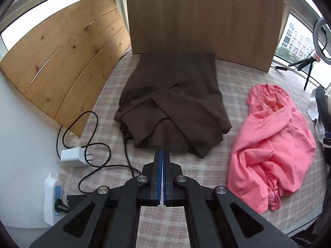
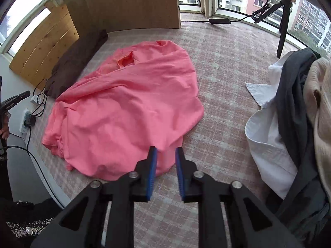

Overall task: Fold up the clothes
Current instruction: 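Grasp the pink shirt collar with the left tool and drag it across the bed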

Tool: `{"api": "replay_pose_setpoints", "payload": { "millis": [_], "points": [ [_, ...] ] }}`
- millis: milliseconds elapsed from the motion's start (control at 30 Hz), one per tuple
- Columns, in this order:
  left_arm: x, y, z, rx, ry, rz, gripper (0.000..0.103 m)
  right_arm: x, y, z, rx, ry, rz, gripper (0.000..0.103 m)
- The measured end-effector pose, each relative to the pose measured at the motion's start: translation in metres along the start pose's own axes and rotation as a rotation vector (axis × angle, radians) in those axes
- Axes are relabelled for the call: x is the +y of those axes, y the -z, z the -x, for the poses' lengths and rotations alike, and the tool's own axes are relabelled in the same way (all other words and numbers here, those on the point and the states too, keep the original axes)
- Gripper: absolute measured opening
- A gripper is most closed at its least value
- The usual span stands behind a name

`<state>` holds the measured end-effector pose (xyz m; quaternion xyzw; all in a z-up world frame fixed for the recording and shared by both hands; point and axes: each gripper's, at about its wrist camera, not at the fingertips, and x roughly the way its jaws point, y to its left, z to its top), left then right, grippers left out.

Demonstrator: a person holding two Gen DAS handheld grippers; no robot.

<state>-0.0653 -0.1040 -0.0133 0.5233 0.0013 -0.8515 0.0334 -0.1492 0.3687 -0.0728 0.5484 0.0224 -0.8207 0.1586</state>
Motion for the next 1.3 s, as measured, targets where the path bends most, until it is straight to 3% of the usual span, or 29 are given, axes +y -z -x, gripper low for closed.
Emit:
{"api": "replay_pose_setpoints", "payload": {
  "millis": [33, 100, 167, 233, 267, 400, 600, 633, 667, 700, 800, 900, 967, 1100, 1200, 1233, 1267, 1300],
  "points": [
    [-0.002, -0.004, -0.005, 0.025, 0.029, 0.008, 0.000, -0.001, -0.002, 0.002, -0.008, 0.012, 0.007, 0.081],
    [-0.035, -0.012, -0.010, 0.022, 0.100, -0.053, 0.011, -0.002, -0.005, 0.007, -0.023, 0.037, 0.020, 0.081],
    [-0.083, -0.025, -0.015, 0.001, 0.170, -0.155, 0.051, -0.006, -0.013, -0.008, -0.025, 0.045, -0.016, 0.081],
    [-0.138, -0.042, -0.024, -0.027, 0.250, -0.251, 0.062, -0.009, -0.020, -0.023, -0.020, 0.027, -0.062, 0.081],
    [-0.167, -0.051, -0.029, -0.034, 0.288, -0.296, 0.063, -0.011, -0.019, -0.027, -0.020, 0.004, -0.086, 0.081],
    [-0.270, -0.093, -0.072, 0.008, 0.351, -0.405, 0.065, -0.015, -0.008, -0.022, -0.053, -0.026, -0.118, 0.081],
    [-0.351, -0.108, -0.151, 0.155, 0.278, -0.500, 0.061, -0.034, 0.004, -0.006, -0.098, -0.012, -0.157, 0.081],
    [-0.357, -0.106, -0.160, 0.165, 0.273, -0.523, 0.048, -0.037, 0.006, -0.005, -0.103, -0.016, -0.170, 0.081],
    [-0.358, -0.104, -0.164, 0.164, 0.247, -0.539, 0.013, -0.041, 0.007, -0.003, -0.108, -0.021, -0.183, 0.081],
    [-0.355, -0.103, -0.165, 0.168, 0.240, -0.534, 0.007, -0.044, 0.008, -0.003, -0.113, -0.017, -0.191, 0.081],
    [-0.319, -0.111, -0.137, 0.113, 0.361, -0.426, 0.006, -0.049, 0.008, -0.002, -0.124, -0.016, -0.207, 0.081],
    [-0.262, -0.114, -0.077, 0.010, 0.439, -0.347, 0.005, -0.048, 0.005, -0.002, -0.123, -0.051, -0.216, 0.081],
    [-0.211, -0.114, -0.042, -0.070, 0.446, -0.314, 0.006, -0.039, 0.001, -0.003, -0.117, -0.089, -0.188, 0.081],
    [-0.083, -0.088, -0.006, -0.116, 0.295, -0.129, 0.006, -0.010, -0.005, -0.010, -0.096, -0.105, -0.111, 0.081],
    [0.001, -0.052, -0.030, 0.007, -0.087, 0.015, 0.019, 0.013, -0.006, -0.014, -0.085, -0.144, -0.059, 0.081],
    [0.022, -0.042, -0.040, 0.074, -0.166, 0.065, 0.020, 0.020, -0.006, -0.017, -0.086, -0.137, -0.063, 0.081],
    [0.037, -0.035, -0.045, 0.105, -0.159, 0.107, 0.020, 0.027, -0.008, -0.020, -0.078, -0.146, -0.046, 0.081],
    [0.044, -0.031, -0.045, 0.103, -0.102, 0.130, 0.020, 0.035, -0.010, -0.025, -0.067, -0.150, -0.023, 0.081]
  ]
}}
